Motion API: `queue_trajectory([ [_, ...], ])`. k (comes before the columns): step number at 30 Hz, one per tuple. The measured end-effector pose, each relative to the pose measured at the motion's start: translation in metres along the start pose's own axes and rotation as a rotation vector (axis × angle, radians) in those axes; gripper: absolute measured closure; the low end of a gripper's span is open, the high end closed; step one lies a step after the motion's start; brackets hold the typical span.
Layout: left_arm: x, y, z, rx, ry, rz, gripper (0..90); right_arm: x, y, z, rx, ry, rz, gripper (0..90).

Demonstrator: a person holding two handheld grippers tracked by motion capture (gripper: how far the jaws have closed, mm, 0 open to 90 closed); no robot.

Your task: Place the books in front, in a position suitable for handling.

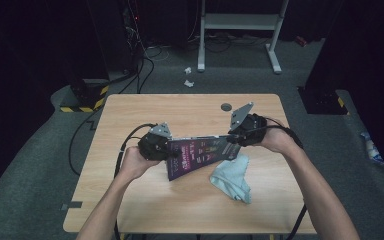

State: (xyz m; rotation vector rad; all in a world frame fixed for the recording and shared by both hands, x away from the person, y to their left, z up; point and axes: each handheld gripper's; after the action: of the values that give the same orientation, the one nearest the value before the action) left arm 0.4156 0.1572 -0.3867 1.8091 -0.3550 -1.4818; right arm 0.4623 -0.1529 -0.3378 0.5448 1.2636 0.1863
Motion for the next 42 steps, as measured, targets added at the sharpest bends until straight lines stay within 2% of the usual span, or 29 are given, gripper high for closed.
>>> queue_trajectory([
  [3,-0.006,-0.007,-0.001,-0.034,0.021,0.026,84.3,-0.003,-0.007,0.002,0.057,-0.041,0.035,56.2],
  [5,-0.010,-0.011,-0.001,-0.048,0.039,0.032,84.3,-0.007,-0.015,0.004,0.111,-0.064,0.073,53.4],
  [7,-0.014,-0.014,-0.002,-0.062,0.046,0.043,84.3,-0.009,-0.023,0.004,0.138,-0.083,0.100,50.5],
  [9,-0.017,-0.016,-0.001,-0.065,0.053,0.050,84.3,-0.011,-0.031,0.000,0.178,-0.083,0.128,48.6],
  [12,-0.020,-0.016,0.000,-0.063,0.070,0.058,84.2,-0.007,-0.039,-0.011,0.189,-0.084,0.143,45.4],
  [14,-0.021,-0.017,0.000,-0.076,0.067,0.073,84.2,-0.002,-0.045,-0.019,0.188,-0.101,0.150,45.4],
  [15,-0.021,-0.017,0.000,-0.077,0.067,0.076,84.2,-0.001,-0.049,-0.020,0.207,-0.109,0.173,45.7],
  [17,-0.023,-0.018,0.000,-0.084,0.072,0.082,84.2,0.001,-0.055,-0.018,0.261,-0.121,0.176,44.1],
  [19,-0.025,-0.018,0.000,-0.097,0.085,0.089,84.2,0.001,-0.060,-0.016,0.291,-0.130,0.183,44.2],
  [21,-0.026,-0.019,-0.001,-0.103,0.094,0.094,84.2,0.004,-0.063,-0.016,0.308,-0.112,0.174,44.2],
  [24,-0.028,-0.019,-0.003,-0.120,0.104,0.112,84.2,0.016,-0.063,-0.025,0.288,-0.083,0.130,44.2],
  [26,-0.029,-0.019,-0.003,-0.124,0.110,0.118,84.2,0.033,-0.063,-0.033,0.286,-0.046,0.096,43.8],
  [28,-0.029,-0.019,-0.003,-0.129,0.117,0.128,84.2,0.059,-0.063,-0.043,0.283,0.015,0.063,43.3],
  [32,-0.030,-0.020,-0.005,-0.138,0.132,0.134,84.2,0.098,-0.065,-0.052,0.316,0.070,0.010,40.3],
  [34,-0.031,-0.021,-0.006,-0.145,0.146,0.132,84.2,0.110,-0.066,-0.053,0.349,0.082,-0.007,38.0],
  [37,-0.032,-0.023,-0.008,-0.156,0.157,0.130,84.2,0.121,-0.068,-0.053,0.378,0.109,-0.009,34.6],
  [42,-0.028,-0.024,-0.009,-0.171,0.170,0.136,84.1,0.132,-0.071,-0.056,0.361,0.090,-0.071,31.8],
])
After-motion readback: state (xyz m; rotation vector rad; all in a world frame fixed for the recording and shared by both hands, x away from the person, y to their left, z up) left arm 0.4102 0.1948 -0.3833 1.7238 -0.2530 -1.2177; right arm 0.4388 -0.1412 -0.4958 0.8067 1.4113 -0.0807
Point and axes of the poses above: each handheld gripper's, and its own axes: x roughly forward along the jaws, y roughly out of its top, z roughly to its right, and after that the axes turned 9 degrees about x, right-handed
